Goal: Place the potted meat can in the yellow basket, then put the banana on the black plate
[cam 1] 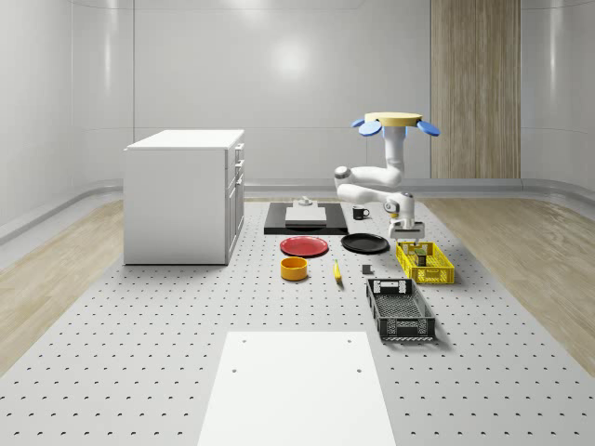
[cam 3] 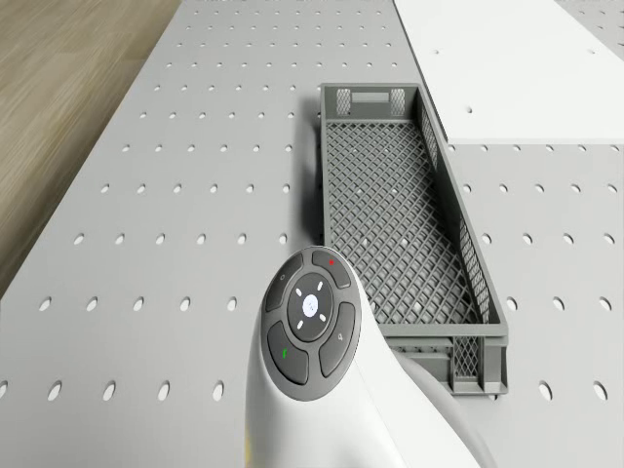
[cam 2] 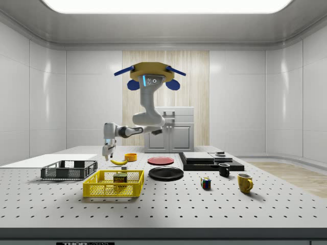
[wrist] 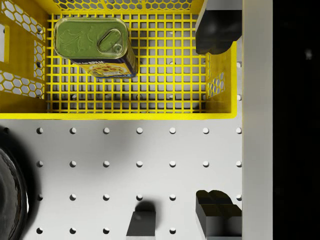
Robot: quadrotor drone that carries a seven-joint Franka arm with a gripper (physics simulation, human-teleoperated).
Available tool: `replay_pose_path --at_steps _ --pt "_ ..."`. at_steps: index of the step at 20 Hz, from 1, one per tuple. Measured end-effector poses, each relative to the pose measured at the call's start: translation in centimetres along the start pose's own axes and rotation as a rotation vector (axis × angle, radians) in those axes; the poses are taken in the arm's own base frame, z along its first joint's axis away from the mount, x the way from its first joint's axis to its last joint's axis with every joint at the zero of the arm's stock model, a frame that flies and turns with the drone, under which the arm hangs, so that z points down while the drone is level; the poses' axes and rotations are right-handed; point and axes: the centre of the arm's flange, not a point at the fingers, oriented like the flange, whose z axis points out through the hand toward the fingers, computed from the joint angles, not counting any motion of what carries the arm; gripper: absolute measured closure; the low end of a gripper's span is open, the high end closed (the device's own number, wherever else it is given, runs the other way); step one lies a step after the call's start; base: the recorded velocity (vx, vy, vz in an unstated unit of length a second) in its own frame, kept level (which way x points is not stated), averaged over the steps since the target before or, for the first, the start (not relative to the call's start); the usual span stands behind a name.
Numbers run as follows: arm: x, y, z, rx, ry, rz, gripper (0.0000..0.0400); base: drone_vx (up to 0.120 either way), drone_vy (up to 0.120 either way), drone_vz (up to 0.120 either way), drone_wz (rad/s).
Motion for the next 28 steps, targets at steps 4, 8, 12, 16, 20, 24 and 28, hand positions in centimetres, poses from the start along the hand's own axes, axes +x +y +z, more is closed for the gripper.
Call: replay_pose_path --at_steps 4,8,12,16,20,24,28 --pt "0.0 0.0 0.0 0.0 0.0 0.0 0.0 0.12 -0.12 0.0 0.0" --pt "0.0 0.0 0.0 0.0 0.0 0.0 0.0 0.12 -0.12 0.0 0.0" --pt "0.0 0.0 0.0 0.0 0.0 0.0 0.0 0.1 -0.12 0.0 0.0" --pt "0.0 0.0 0.0 0.0 0.0 0.0 0.0 0.0 -0.12 0.0 0.0" --pt "0.0 0.0 0.0 0.0 0.0 0.0 0.0 0.0 -0.12 -0.12 0.0" --pt "0.0 0.0 0.0 0.0 0.0 0.0 0.0 0.0 -0.12 -0.12 0.0" --pt "0.0 0.0 0.0 0.0 0.0 0.0 0.0 0.0 -0.12 -0.12 0.0"
